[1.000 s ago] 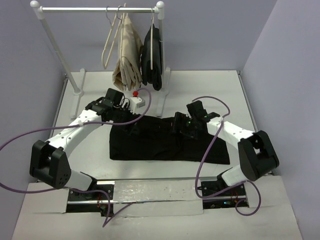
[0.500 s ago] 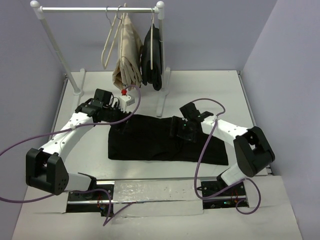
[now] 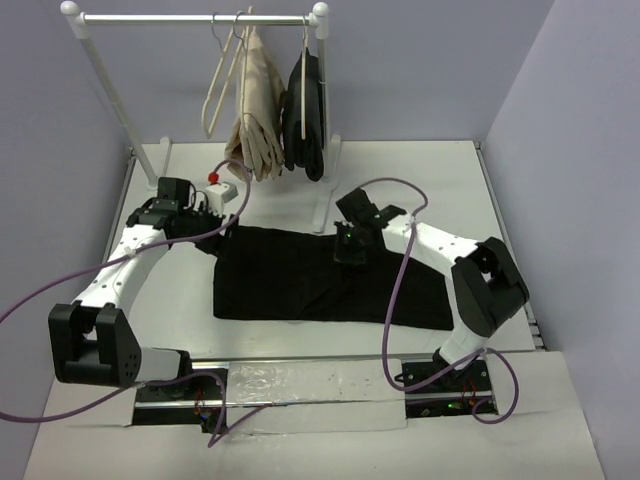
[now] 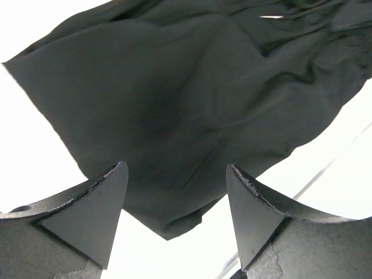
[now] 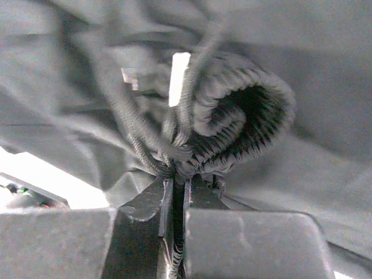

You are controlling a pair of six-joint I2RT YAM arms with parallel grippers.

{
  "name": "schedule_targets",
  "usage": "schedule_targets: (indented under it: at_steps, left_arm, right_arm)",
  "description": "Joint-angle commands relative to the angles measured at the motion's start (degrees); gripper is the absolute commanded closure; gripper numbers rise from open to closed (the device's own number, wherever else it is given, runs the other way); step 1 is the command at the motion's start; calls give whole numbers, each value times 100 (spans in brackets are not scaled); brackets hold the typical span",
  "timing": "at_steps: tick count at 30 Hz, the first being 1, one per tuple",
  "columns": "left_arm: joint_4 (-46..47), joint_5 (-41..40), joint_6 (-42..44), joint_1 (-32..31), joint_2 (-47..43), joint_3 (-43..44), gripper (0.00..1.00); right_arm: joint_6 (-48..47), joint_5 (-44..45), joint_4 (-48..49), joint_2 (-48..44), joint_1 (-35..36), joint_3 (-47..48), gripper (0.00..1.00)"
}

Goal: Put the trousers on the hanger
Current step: Fold the trousers at the center of the board.

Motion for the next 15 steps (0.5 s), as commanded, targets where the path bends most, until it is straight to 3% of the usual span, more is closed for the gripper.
schedule_targets:
  at_steps: [1,6,11,15]
  left_arm:
    - [41,128,-15,483,-195,-44,23]
    - [-91,-57,-16,1265,-213,-105,23]
    - [-91,-294,-42,1853,-362,-264,22]
    - [-117,-409,2,2109,-398,-238,22]
  right_arm:
    - [-404,581,-624,94,352,1269,100]
    - [-703,556,-1643,480,967,3115,100]
    - [-581,-138,-1943,1095,1477,4609,100]
    - [-607,-464,-2391,1719,1794,6508,100]
